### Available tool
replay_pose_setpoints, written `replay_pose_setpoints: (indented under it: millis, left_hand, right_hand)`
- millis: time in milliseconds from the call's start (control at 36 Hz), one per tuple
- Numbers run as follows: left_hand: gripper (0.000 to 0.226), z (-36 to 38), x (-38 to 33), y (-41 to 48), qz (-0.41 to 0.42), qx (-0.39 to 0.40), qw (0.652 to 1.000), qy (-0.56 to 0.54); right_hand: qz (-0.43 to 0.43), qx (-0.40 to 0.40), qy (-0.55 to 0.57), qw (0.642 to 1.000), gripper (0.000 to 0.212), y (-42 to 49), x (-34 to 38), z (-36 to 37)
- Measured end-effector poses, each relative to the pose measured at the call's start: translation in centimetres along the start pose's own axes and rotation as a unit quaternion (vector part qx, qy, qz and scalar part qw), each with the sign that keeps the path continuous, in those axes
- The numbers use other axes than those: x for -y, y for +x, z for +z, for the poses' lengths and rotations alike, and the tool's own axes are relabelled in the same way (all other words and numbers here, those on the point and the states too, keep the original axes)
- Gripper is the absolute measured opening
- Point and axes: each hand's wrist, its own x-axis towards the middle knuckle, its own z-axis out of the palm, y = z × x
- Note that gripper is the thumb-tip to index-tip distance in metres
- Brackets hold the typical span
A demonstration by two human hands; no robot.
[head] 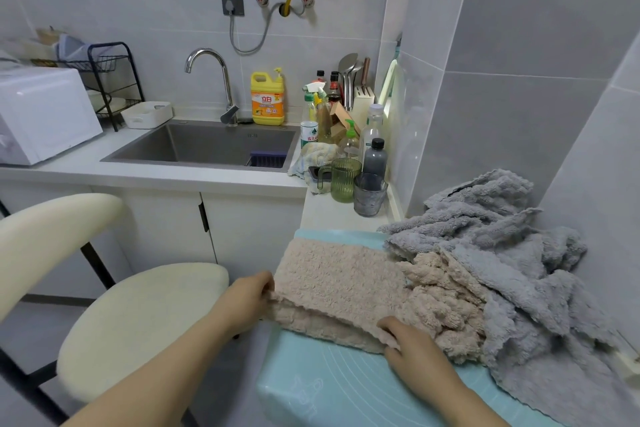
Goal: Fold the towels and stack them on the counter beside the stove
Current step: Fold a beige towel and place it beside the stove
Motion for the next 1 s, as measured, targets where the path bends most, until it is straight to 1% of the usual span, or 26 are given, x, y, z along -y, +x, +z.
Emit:
replay_pose_setpoints:
  millis: [83, 111, 139, 222, 306, 361, 417, 472, 528, 611, 694, 750, 806, 889, 1000]
  left_hand:
    - [0.031, -0.4, 0.1, -0.2, -0.014, -0.011, 0.997, -0.069]
    - [0.029, -0.5, 0.1, -0.2, -0.020, -0.011, 0.995, -0.100]
    - [0.027, -0.5, 0.2, -0.3, -0.027, -0.007, 0.991, -0.134]
    - [0.024, -0.8, 0.5, -0.7, -0.045, 0.022, 0.978, -0.204]
    - [0.025, -1.0, 1.2, -0.9, -0.051, 0.055, 0.972, -0.224]
    - [0.022, -1.0, 1.5, -1.0, -0.054, 0.067, 0.969, -0.230]
    - [0.022, -1.1, 1.7, -1.0, -0.055, 0.070, 0.970, -0.227]
    - [0.024, -1.1, 1.8, -0.9, -0.047, 0.052, 0.974, -0.216]
    - [0.027, -1.3, 1.7, -0.8, -0.036, 0.020, 0.981, -0.190]
    - [0.033, -1.3, 1.6, -0.3, -0.023, -0.035, 0.986, -0.164]
    - [0.021, -1.0, 1.4, 0.7, -0.025, -0.081, 0.982, -0.167]
    - [0.018, -0.8, 1.2, 1.6, -0.028, -0.098, 0.979, -0.177]
    - [0.021, -0.9, 1.0, 2.5, -0.027, -0.110, 0.979, -0.172]
    - [0.017, -1.3, 0.8, 4.1, -0.023, -0.112, 0.980, -0.160]
    - [0.014, -1.7, 0.7, 6.4, -0.011, -0.083, 0.982, -0.168]
  right_hand:
    - [0.012, -0.023, 0.058, 0.998, 0.013, 0.0, -0.4, -0.1]
    - [0.018, -0.020, 0.067, 0.997, 0.008, 0.0, -0.4, -0.2]
    - [0.021, -0.009, 0.068, 0.997, 0.007, 0.0, -0.4, -0.4]
    - [0.024, 0.050, 0.072, 0.996, 0.022, 0.0, 0.0, -0.9]
    - [0.029, 0.118, 0.098, 0.988, 0.025, -0.1, 0.5, -1.4]
    - [0.038, 0.143, 0.125, 0.981, 0.030, -0.1, 0.8, -1.8]
    - [0.045, 0.144, 0.136, 0.979, 0.029, 0.0, 1.0, -2.0]
    - [0.049, 0.117, 0.127, 0.984, 0.021, 0.2, 1.0, -1.9]
    - [0.051, 0.065, 0.119, 0.989, 0.014, 0.5, 1.0, -1.8]
    - [0.054, -0.006, 0.149, 0.987, 0.016, 0.9, 1.2, -1.7]
    - [0.066, -0.054, 0.168, 0.982, 0.012, 1.8, 1.5, -1.3]
    - [0.071, -0.079, 0.177, 0.978, 0.014, 2.4, 1.8, -1.1]
    - [0.087, -0.100, 0.176, 0.975, 0.018, 3.1, 1.6, -0.9]
    - [0.126, -0.137, 0.154, 0.970, 0.009, 4.2, 0.6, -1.3]
    - [0.161, -0.161, 0.128, 0.965, 0.031, 4.8, -0.7, -2.6]
